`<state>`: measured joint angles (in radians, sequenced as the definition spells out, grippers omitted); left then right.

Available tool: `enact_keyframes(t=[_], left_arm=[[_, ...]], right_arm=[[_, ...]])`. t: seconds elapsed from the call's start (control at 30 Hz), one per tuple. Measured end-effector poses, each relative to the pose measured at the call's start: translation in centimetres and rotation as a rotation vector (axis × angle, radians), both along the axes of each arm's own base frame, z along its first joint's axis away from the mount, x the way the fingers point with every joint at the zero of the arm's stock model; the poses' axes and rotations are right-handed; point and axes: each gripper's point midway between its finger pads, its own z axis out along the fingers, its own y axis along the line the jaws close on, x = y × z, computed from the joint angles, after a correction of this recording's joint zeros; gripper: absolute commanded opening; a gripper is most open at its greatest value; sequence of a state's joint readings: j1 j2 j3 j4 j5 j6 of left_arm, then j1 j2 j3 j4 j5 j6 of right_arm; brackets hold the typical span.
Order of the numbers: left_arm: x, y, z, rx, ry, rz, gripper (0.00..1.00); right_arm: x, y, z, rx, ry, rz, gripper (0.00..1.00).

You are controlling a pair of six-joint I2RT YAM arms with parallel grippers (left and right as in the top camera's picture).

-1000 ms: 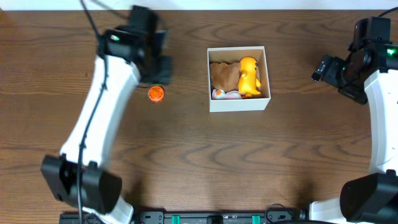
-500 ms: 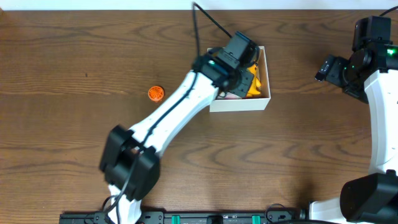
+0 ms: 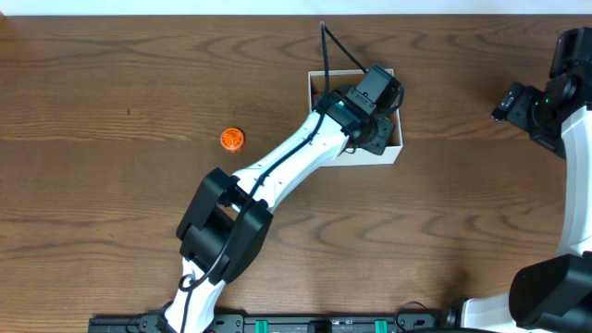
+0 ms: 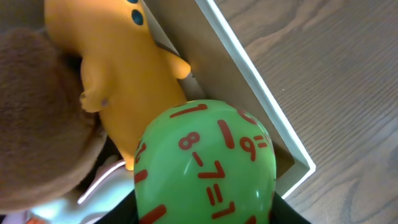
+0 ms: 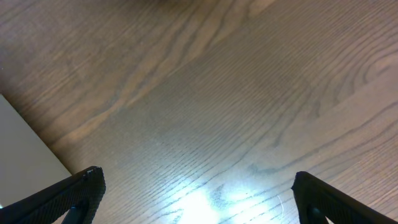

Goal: Pack container
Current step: 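Place the green ball into the box's front right corner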

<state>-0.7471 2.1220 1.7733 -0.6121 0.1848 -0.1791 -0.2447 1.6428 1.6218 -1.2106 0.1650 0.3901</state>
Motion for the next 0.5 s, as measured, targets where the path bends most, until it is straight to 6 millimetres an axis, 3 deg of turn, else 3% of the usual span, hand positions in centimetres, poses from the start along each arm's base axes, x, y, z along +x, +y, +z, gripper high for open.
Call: enact_keyframes(t=[0.13, 0.17, 0.37, 0.5], left_arm=[[0.0, -0.1, 0.0, -0.005, 0.002, 0.000, 0.95], [0.0, -0.2, 0.0, -0.007, -0.001, -0.002, 0.97], [0.1, -0.2, 0.3, -0.014, -0.004, 0.003, 0.98], [-0.1, 0.0, 1.8, -0.025, -0.018, 0.004, 0.97]], right_arm=[[0.0, 0.2, 0.0, 0.008, 0.000, 0.003, 0.99], [0.0, 0.2, 0.0, 0.010, -0.001, 0.004, 0.99], [0.0, 0.3, -0.1, 0.015, 0.001, 0.005, 0.99], [0.0, 0.3, -0.1, 0.015, 0.001, 0.005, 0.99]])
